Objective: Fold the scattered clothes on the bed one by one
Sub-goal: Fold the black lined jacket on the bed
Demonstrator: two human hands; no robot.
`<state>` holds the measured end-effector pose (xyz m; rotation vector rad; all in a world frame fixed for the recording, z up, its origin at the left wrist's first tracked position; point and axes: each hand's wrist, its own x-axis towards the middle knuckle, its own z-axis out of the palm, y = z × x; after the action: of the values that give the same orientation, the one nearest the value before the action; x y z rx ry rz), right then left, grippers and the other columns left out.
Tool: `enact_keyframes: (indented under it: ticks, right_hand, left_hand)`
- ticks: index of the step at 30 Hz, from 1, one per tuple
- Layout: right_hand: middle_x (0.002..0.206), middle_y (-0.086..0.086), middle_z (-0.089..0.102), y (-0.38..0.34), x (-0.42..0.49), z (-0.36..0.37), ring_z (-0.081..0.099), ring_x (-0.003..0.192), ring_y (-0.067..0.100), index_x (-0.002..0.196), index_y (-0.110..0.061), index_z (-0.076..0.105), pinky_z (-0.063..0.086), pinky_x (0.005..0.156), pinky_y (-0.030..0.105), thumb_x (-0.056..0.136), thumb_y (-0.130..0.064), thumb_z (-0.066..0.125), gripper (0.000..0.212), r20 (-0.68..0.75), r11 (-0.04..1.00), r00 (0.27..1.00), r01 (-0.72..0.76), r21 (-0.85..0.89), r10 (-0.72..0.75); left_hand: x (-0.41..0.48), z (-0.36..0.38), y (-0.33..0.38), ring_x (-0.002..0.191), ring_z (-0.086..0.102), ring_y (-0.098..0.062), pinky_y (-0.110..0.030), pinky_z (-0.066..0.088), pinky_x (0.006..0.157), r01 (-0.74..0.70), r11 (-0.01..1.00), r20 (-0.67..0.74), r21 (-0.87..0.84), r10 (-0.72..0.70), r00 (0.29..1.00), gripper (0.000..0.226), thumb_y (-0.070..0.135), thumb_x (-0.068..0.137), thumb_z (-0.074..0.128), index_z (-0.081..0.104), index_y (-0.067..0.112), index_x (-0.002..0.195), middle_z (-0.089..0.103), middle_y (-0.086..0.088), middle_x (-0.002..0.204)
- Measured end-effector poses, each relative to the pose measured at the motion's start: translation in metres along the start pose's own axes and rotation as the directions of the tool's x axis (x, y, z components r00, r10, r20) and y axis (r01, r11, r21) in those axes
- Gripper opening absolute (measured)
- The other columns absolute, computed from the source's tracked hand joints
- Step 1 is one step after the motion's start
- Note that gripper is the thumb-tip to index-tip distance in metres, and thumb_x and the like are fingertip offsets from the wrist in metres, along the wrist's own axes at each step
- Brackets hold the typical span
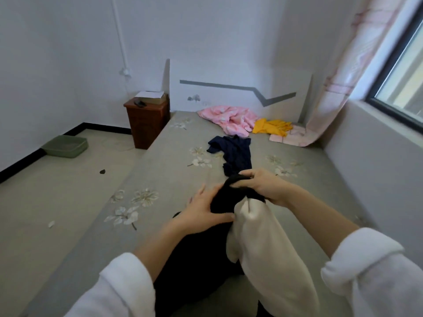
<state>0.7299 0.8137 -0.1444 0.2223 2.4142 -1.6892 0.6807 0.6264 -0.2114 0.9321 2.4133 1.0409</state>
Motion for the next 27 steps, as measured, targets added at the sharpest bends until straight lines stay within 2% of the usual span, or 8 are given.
enact_keyframes:
  ticks: [2,4,6,14,18,21,25,27]
  right_hand:
    - [0.080,0.001,0.070,0.004,-0.006,-0.003,0.064,0.077,0.014,0.077,-0.016,0.069,0.048,0.070,0.024,0.082,-0.018,0.074,0.007,-0.066,0.997,0.997,-0.040,-0.065,0.035]
    - [0.082,0.003,0.068,0.007,-0.011,-0.012,0.060,0.075,0.014,0.078,-0.019,0.066,0.045,0.069,0.025,0.080,-0.031,0.075,0.016,-0.217,0.993,0.976,-0.037,-0.113,0.012]
    - [0.085,0.001,0.065,0.009,-0.020,-0.022,0.057,0.072,0.010,0.086,-0.021,0.065,0.043,0.064,0.023,0.082,-0.044,0.070,0.024,-0.337,0.993,0.941,-0.011,-0.119,-0.030]
    - [0.108,-0.007,0.061,0.051,-0.053,-0.023,0.061,0.099,0.009,0.111,-0.026,0.056,0.048,0.079,0.024,0.064,-0.054,0.080,0.059,-0.395,0.999,0.918,0.017,-0.049,-0.035]
    - [0.090,-0.006,0.055,0.074,-0.052,-0.005,0.052,0.079,0.007,0.097,-0.020,0.052,0.038,0.064,0.020,0.074,-0.036,0.079,0.039,-0.698,0.974,0.700,-0.010,-0.225,-0.154]
    - [0.072,-0.007,0.049,0.083,-0.049,0.014,0.047,0.065,0.006,0.078,-0.019,0.051,0.033,0.058,0.016,0.079,-0.017,0.071,0.021,-0.707,0.889,0.571,0.095,-0.448,-0.417]
    - [0.062,-0.007,0.054,0.100,-0.043,0.038,0.049,0.057,0.003,0.072,-0.019,0.055,0.036,0.055,0.019,0.090,-0.028,0.062,0.021,-0.412,0.931,0.884,0.063,-0.360,-0.219]
    - [0.090,-0.007,0.063,0.114,-0.036,0.046,0.061,0.087,0.007,0.097,-0.022,0.059,0.047,0.072,0.022,0.091,-0.035,0.060,0.014,-0.217,0.989,0.976,-0.049,-0.140,0.018]
  left_hand:
    - [0.004,0.007,0.008,0.098,0.062,-0.014,-0.039,0.042,0.096,0.003,0.988,-0.038,-0.155,-0.009,0.999,0.036,0.048,0.087,0.058,0.061,0.031,0.117,0.068,0.005,0.105]
    - [0.007,0.004,0.019,0.060,0.056,-0.008,-0.024,0.041,0.062,0.041,0.962,-0.046,-0.268,-0.056,0.997,0.031,0.037,0.096,0.052,0.068,0.010,0.094,0.063,0.005,0.070]
    - [0.007,-0.002,0.032,0.048,0.052,-0.002,-0.019,0.035,0.049,0.032,0.955,-0.074,-0.293,-0.056,0.996,0.032,0.032,0.099,0.049,0.066,0.010,0.081,0.059,0.011,0.056]
    - [0.014,-0.030,0.053,0.061,0.060,-0.009,-0.022,0.042,0.054,-0.030,0.932,-0.289,-0.361,-0.082,0.954,0.037,0.040,0.097,0.049,0.068,0.009,0.087,0.064,0.001,0.069]
    - [0.021,-0.052,0.055,0.077,0.067,-0.008,-0.021,0.052,0.064,-0.003,0.859,-0.328,-0.513,-0.193,0.925,0.035,0.048,0.096,0.047,0.070,0.021,0.097,0.072,0.004,0.084]
    - [0.024,-0.068,0.059,0.089,0.067,-0.017,-0.035,0.054,0.084,-0.015,0.742,-0.357,-0.671,-0.305,0.883,0.031,0.048,0.094,0.050,0.067,0.023,0.096,0.071,-0.001,0.095]
    - [0.023,-0.083,0.065,0.090,0.067,-0.018,-0.031,0.054,0.076,-0.057,0.620,-0.345,-0.783,-0.356,0.868,0.034,0.047,0.094,0.052,0.066,0.020,0.108,0.071,0.001,0.097]
    - [0.021,-0.087,0.069,0.093,0.067,-0.019,-0.033,0.055,0.079,-0.054,0.598,-0.323,-0.800,-0.353,0.878,0.037,0.048,0.093,0.052,0.065,0.020,0.112,0.071,0.000,0.101]
